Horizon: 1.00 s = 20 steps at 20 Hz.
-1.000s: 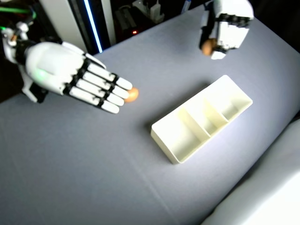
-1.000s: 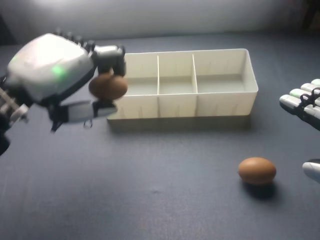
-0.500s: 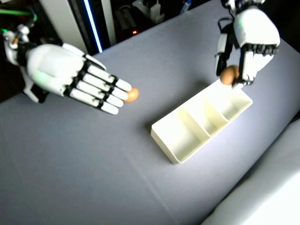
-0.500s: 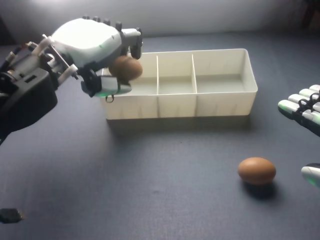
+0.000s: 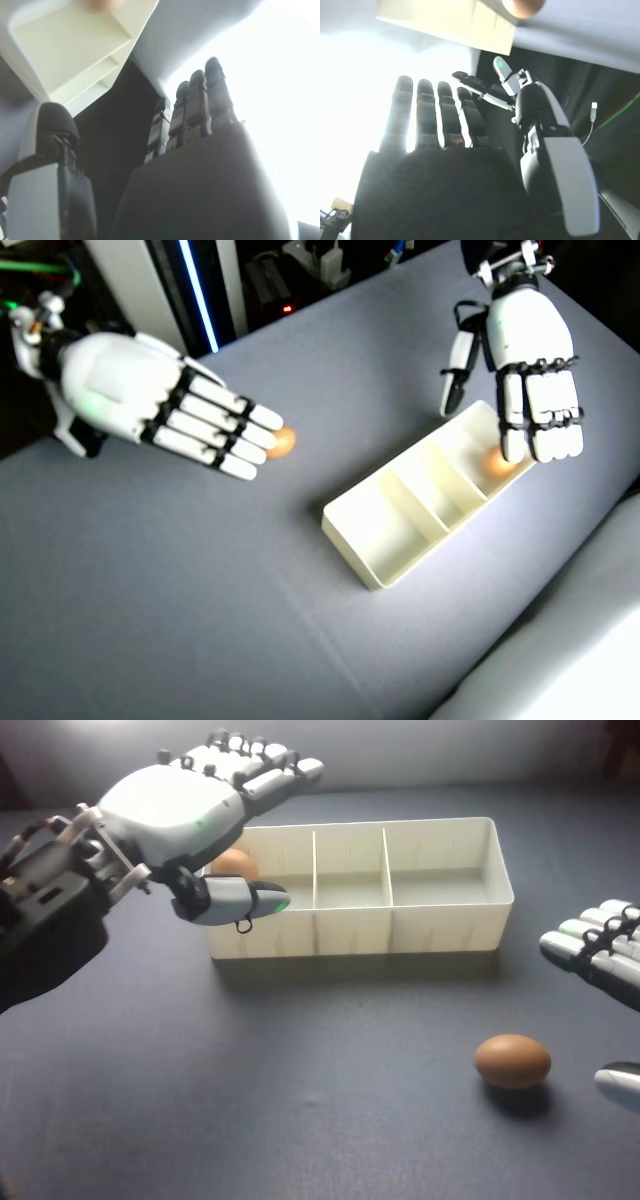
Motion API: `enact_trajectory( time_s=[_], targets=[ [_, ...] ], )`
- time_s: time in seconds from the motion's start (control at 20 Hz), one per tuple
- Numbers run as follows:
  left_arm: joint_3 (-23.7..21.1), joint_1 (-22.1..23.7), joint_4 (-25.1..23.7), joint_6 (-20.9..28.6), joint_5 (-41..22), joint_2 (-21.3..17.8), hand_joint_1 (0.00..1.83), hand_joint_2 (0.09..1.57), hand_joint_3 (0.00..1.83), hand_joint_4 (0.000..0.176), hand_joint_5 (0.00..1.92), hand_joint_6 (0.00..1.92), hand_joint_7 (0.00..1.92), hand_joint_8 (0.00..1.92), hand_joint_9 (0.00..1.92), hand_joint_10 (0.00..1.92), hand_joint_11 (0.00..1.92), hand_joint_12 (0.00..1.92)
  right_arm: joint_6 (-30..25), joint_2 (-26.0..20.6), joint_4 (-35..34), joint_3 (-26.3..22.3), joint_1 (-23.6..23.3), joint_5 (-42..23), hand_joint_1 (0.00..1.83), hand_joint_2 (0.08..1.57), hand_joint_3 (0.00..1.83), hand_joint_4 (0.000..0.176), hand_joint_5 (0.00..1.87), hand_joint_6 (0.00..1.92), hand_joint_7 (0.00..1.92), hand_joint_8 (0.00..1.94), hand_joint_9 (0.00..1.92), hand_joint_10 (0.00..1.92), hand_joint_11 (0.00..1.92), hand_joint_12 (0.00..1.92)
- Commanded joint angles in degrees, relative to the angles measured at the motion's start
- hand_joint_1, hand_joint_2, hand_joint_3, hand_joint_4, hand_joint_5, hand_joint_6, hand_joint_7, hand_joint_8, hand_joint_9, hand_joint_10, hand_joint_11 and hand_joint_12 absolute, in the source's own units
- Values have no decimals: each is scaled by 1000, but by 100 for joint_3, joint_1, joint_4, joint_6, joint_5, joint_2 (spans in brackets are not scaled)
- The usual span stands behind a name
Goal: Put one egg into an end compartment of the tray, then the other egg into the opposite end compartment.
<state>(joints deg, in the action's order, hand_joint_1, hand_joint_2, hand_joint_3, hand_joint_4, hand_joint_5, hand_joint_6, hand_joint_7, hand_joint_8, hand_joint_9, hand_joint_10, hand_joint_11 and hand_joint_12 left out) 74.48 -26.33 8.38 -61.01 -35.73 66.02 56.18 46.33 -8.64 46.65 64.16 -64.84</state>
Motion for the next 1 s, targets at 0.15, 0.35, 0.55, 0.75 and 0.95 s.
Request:
enact_trajectory(
  time_s=[0.15,0.35,0.55,0.75,0.95],
  targets=[
    [-505,-413,-364,352,-2049,-525,769,1271,0,116,43,96,26,13,0,5,0,1042,-483,79,282,170,-30,-499,477,1292,0,0,0,0,24,10,5,2,12,7],
    [-936,-1003,-411,476,-2901,-928,865,1228,0,164,148,233,107,8,20,8,0,560,-553,352,373,412,-319,34,668,1220,0,0,9,6,92,60,0,460,0,1633],
    [-1396,-1635,-448,479,-3632,-1352,862,1269,3,119,267,220,254,24,161,52,0,698,-553,659,377,688,-591,555,723,1204,0,0,59,52,136,136,0,700,0,1784],
    [-1637,-2025,-471,496,-4044,-1588,919,1248,0,0,355,157,319,18,229,73,0,1109,-551,902,372,918,-787,931,710,1212,2,0,72,99,156,174,0,719,0,1690],
    [-1656,-2134,-450,521,-4073,-1608,938,1235,1,0,399,79,357,7,267,62,0,1019,-546,1150,283,1175,-949,1336,742,1219,1,0,101,156,161,218,0,768,0,1745]
  ],
)
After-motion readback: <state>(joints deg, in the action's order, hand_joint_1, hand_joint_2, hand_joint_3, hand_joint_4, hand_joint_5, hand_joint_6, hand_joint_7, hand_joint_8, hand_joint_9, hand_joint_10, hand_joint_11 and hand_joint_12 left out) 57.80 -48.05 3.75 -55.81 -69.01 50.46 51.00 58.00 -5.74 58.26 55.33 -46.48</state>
